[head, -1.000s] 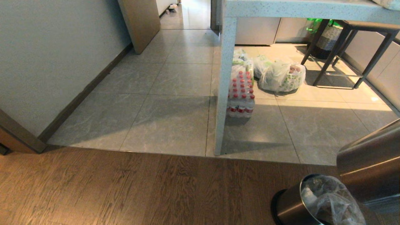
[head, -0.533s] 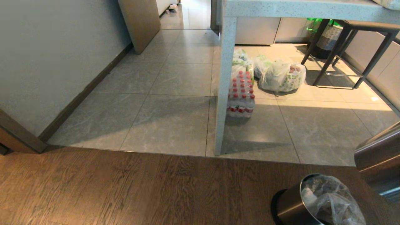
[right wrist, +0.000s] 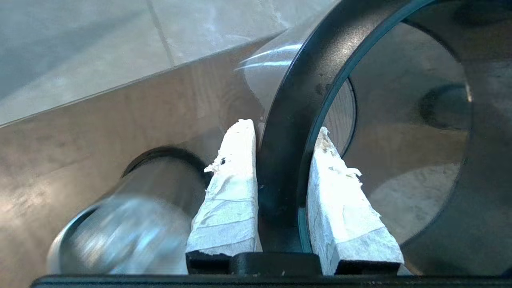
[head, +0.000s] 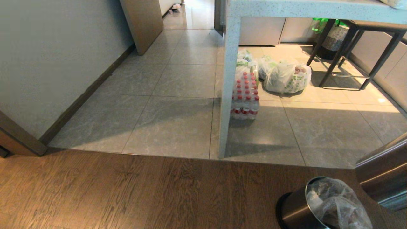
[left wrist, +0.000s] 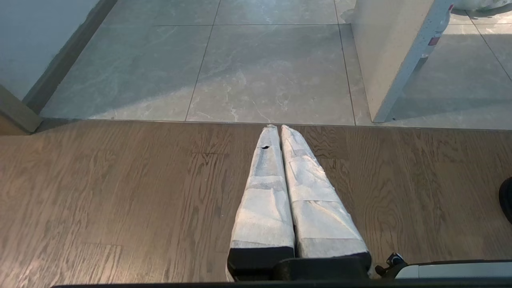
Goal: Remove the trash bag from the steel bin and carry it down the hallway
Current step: Place the outer trash can on the ground
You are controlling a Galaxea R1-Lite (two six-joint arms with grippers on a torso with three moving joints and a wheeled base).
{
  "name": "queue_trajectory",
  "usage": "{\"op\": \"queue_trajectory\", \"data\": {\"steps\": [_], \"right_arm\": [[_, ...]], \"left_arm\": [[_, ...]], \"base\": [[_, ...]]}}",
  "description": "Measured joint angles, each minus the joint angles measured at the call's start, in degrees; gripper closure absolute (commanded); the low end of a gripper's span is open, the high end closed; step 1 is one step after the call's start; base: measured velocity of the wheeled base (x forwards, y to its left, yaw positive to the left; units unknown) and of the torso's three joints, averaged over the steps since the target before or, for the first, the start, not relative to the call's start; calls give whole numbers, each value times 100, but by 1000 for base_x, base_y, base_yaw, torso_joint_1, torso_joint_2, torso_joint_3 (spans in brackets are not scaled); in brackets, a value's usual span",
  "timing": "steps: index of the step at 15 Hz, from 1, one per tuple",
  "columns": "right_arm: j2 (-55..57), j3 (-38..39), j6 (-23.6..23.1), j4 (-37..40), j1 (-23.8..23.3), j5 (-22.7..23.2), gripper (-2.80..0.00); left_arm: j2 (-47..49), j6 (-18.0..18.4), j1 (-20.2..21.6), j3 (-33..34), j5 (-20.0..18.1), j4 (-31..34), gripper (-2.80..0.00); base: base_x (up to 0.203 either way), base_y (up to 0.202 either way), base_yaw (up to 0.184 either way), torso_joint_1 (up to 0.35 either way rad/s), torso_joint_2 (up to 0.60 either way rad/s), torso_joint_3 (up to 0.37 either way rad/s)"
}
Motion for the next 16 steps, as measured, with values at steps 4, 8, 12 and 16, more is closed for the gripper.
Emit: {"op": "queue_trajectory", "data": {"steps": [4, 8, 12, 16], "right_arm": [[1396, -819, -6, -295, -127, 2, 0], [2545, -1642, -59, -390, -151, 6, 0], [3357, -1969, -35, -441, -153, 4, 0], [3828, -2147, 17, -443, -159, 19, -123]], "left_arm": [[0, 0, 0, 0, -2, -2, 0], [0, 1, 0, 0, -2, -1, 0], [0, -2, 0, 0, 0, -2, 0], [0, -5, 0, 0, 0, -2, 0]], "base": [[0, 0, 0, 0, 0, 0], [0, 0, 0, 0, 0, 0], [0, 0, 0, 0, 0, 0], [0, 0, 0, 0, 0, 0]]}}
